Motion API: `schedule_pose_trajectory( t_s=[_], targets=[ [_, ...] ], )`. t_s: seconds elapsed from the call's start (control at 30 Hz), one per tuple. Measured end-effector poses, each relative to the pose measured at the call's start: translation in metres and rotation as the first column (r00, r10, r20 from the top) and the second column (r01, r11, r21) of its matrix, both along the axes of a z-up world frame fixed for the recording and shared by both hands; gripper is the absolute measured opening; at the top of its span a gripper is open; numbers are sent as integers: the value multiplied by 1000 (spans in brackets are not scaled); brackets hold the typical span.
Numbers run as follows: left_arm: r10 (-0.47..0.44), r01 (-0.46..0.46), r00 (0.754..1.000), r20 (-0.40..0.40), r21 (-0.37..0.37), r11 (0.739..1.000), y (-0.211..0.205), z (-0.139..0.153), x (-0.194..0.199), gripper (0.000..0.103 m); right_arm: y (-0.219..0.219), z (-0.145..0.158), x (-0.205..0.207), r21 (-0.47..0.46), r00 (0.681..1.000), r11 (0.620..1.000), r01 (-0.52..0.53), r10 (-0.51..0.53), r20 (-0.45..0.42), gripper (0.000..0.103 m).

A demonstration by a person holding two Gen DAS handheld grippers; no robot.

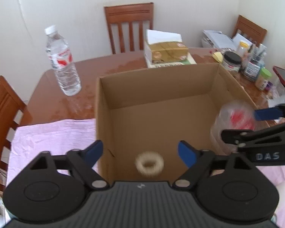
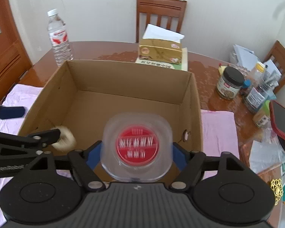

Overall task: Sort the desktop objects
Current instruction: 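Carry the scrunchie and container over the cardboard box and release both, then move the left tool to the pink knit sock while the right tool approaches the tape roll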

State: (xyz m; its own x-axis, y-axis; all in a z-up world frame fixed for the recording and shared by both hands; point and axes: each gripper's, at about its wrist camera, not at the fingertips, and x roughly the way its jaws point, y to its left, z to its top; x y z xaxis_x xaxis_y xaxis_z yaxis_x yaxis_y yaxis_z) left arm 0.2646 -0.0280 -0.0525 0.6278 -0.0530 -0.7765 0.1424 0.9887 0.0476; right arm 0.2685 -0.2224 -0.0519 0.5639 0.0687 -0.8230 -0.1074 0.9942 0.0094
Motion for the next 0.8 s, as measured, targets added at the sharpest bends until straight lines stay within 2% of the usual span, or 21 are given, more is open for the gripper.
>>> schedule_pose_trajectory(
  t_s=[0.07,0.17,0.27,0.37,0.6,0.8],
  targets=[
    [-10,10,1000,-12,-28,1000,4,1,-1,89,-5,-1,1,16,1000,1000,18,-17,-10,93],
    [-23,23,1000,-15,-37,999,7,4,-4,91,-8,-1,0,37,1000,999,19,-19,-16,96],
    [-46,46,999,-2,-17,999,7,10,-9,91,-6,-1,-5,30,1000,1000,6,-5,-22,99],
    [-62,62,998,-2,-28,998,11,16,-17,93,-4,2,-13,23,1000,1000,-9,10,-16,102],
    [-98,98,995,4,-66,993,19,30,-40,94,0,13,-36,48,1000,999,-9,9,-17,103],
    [-119,120,993,9,-58,991,24,35,-69,95,9,14,-61,7,1000,1000,-25,25,-14,103]
  ],
)
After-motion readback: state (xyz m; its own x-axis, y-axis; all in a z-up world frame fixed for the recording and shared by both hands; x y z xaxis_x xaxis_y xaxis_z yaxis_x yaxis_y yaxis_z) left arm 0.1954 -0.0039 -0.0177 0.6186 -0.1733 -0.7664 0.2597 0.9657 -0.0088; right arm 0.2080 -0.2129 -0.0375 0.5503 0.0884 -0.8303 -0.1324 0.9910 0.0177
